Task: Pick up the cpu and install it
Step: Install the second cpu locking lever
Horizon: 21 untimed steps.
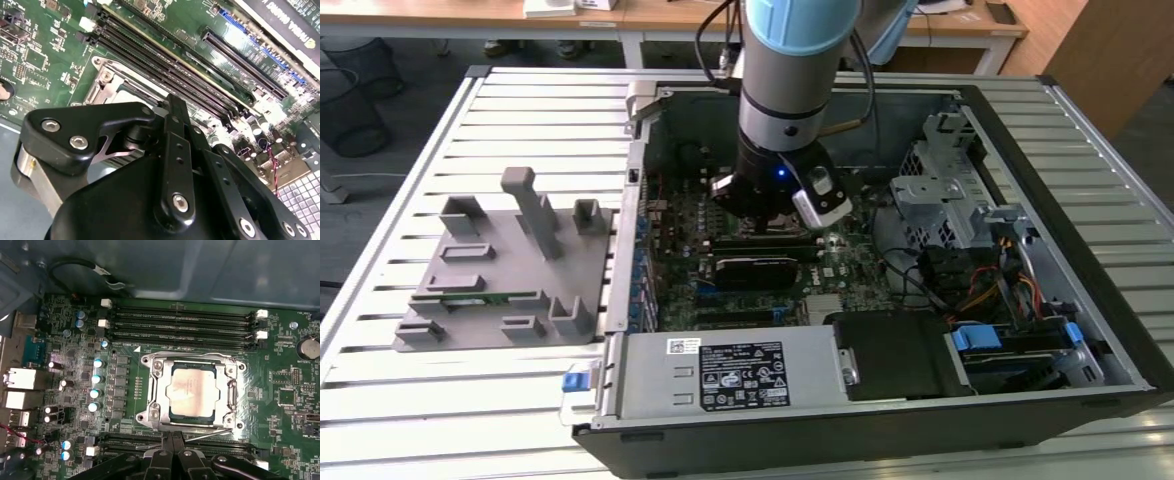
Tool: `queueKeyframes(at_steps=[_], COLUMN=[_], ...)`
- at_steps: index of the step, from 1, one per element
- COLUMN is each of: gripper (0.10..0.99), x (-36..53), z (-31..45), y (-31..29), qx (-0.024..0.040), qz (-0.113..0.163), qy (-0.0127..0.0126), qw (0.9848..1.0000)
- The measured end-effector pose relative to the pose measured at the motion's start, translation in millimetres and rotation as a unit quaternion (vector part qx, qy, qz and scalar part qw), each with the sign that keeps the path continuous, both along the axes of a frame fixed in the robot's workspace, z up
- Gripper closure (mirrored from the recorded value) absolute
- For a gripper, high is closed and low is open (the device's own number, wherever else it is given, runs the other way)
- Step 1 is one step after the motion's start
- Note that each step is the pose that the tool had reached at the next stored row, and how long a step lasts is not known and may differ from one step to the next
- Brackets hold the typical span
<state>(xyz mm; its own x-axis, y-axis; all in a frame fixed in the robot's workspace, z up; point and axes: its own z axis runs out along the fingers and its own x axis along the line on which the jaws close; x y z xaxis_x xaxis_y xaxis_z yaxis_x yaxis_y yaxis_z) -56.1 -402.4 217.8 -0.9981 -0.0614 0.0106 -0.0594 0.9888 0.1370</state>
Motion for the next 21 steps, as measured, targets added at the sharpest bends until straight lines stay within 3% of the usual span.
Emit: queueKeyframes(at_steps=[7,17,21], gripper=[0.980,0.980,0.980], x=[-7.6,-8.1,-9.3], z=[-2.2,-13.5,-14.1], y=[-2.1,-2.5,-3.6], qx=[0.0031,0.0071,0.0107], qz=[0.000,0.000,0.000], qy=[0.0000,0.0010,0.0010], qw=[1.0000,1.0000,0.9999])
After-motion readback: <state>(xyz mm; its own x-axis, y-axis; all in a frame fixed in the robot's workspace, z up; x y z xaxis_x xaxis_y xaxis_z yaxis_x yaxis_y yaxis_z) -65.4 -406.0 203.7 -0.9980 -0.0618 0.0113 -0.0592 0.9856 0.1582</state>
